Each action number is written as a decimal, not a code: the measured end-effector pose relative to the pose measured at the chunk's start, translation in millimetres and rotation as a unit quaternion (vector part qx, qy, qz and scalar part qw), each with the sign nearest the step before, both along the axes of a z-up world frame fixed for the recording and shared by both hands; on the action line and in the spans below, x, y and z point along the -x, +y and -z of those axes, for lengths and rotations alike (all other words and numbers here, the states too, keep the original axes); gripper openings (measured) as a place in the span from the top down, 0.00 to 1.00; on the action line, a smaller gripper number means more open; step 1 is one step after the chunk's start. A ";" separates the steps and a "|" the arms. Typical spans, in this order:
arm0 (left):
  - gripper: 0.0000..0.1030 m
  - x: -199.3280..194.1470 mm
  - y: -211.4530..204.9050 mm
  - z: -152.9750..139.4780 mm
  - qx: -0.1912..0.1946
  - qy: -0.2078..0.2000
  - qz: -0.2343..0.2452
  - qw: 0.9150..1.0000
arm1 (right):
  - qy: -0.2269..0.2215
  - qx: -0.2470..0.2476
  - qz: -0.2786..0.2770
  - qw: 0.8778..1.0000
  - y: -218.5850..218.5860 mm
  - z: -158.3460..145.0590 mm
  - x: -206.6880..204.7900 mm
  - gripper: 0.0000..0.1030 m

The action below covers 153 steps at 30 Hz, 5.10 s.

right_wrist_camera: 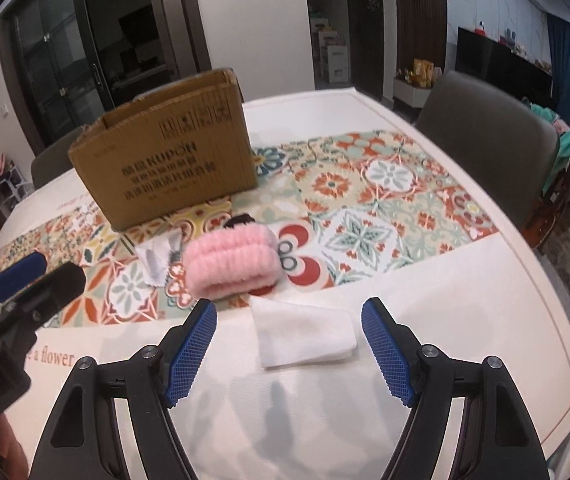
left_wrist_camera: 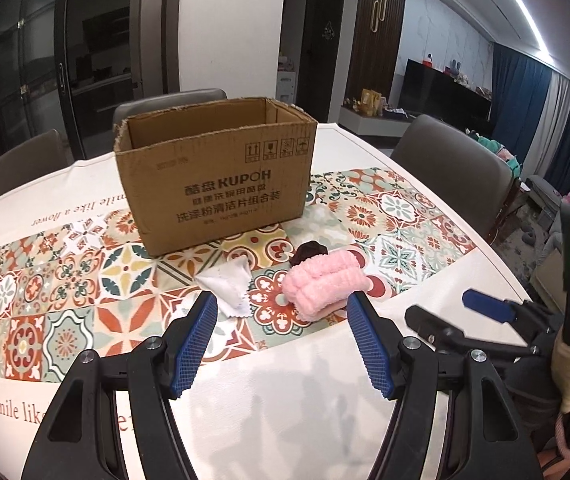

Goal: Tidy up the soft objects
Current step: 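Move both tools back toward the pink headband and white cloth on the runner, then grasp the pink fluffy headband with the left tool while the right tool grasps the white cloth, then carry the pink headband with the left tool while the right tool carries the white cloth over the box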

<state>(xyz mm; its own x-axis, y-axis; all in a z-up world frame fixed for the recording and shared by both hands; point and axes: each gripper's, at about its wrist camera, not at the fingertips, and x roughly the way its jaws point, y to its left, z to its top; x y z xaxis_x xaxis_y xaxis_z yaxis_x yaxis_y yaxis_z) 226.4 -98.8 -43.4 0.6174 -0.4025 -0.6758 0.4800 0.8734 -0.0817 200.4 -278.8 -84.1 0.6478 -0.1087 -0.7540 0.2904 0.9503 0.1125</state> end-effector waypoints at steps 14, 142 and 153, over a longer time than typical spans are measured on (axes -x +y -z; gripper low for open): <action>0.35 -22.9 -28.6 32.1 0.000 0.035 0.010 0.999 | 0.043 -0.030 0.000 0.999 -17.0 43.9 -14.1 0.26; 0.81 -47.8 40.1 -92.3 0.048 -0.120 -0.100 0.987 | -0.225 0.087 -0.086 0.967 44.5 -117.3 -63.0 0.87; 0.81 -89.6 41.4 -106.2 0.050 -0.134 -0.109 0.984 | -0.244 0.095 -0.100 0.960 46.4 -131.6 -104.5 0.87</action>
